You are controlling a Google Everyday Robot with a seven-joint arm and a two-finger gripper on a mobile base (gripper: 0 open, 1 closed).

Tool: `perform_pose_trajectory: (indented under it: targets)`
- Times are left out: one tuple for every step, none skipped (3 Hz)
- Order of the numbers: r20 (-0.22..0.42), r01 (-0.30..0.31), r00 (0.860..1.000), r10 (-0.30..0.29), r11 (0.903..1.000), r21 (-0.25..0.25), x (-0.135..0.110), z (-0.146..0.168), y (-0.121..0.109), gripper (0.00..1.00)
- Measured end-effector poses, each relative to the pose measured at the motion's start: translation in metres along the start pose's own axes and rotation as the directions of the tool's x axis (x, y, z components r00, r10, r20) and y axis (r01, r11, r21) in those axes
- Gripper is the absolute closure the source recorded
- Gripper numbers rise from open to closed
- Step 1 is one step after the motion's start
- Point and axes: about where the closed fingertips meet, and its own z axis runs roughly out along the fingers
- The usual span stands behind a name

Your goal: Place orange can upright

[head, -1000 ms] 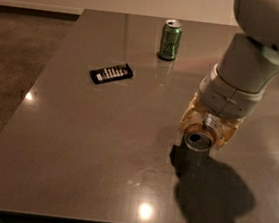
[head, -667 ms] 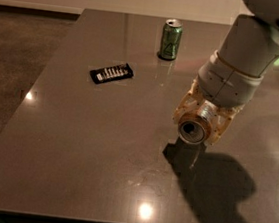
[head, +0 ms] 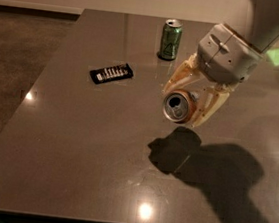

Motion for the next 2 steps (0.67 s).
perform_pose_trajectory:
  targets:
    - [0.165, -0.208, 0.966, 0.198, 0.9772, 0.043, -0.015, -0.004, -0.002, 1.00]
    - [0.325, -0.379, 0.880, 0.347, 0.9244, 0.040, -0.027, -0.003, 0.000, 1.00]
